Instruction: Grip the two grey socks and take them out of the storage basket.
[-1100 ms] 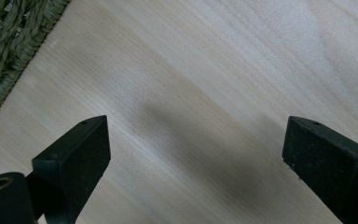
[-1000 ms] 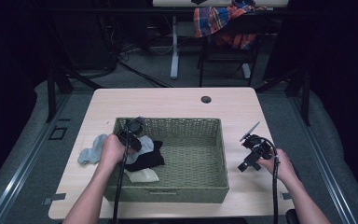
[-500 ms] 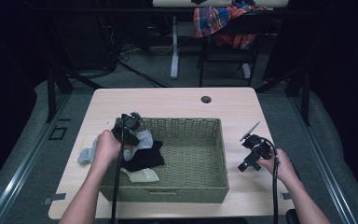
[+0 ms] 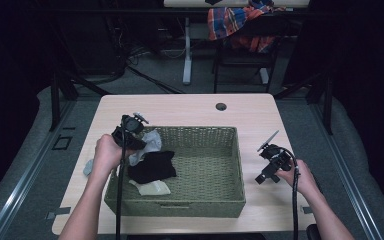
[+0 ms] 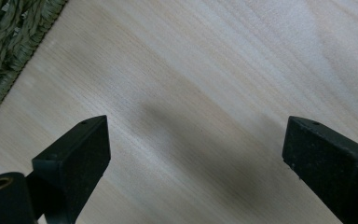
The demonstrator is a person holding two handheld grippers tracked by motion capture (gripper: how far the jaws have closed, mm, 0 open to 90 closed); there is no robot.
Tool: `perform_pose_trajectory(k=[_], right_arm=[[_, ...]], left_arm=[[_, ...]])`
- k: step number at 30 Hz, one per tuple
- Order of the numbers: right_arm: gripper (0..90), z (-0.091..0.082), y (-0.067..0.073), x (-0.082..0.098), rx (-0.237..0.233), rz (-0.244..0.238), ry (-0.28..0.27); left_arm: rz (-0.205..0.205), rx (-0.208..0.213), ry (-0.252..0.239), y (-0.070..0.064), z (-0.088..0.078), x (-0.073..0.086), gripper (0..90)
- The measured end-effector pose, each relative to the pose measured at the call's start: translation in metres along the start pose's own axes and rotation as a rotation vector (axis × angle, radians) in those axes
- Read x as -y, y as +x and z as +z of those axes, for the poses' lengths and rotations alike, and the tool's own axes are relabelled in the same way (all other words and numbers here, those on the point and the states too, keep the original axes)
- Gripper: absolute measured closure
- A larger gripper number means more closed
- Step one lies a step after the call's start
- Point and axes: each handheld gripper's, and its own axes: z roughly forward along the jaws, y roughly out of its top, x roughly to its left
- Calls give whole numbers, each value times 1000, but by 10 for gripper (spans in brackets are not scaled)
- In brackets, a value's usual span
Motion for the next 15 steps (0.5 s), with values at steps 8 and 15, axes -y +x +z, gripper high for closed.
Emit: perform_pose_trajectory(k=[8, 15], right_arm=[[74, 0, 0, 0, 2, 0, 3], [74, 0, 0, 0, 1, 0, 4]], left_arm=[[9, -9, -39, -2, -11, -2, 857], [9, -21, -83, -1, -27, -2, 857]])
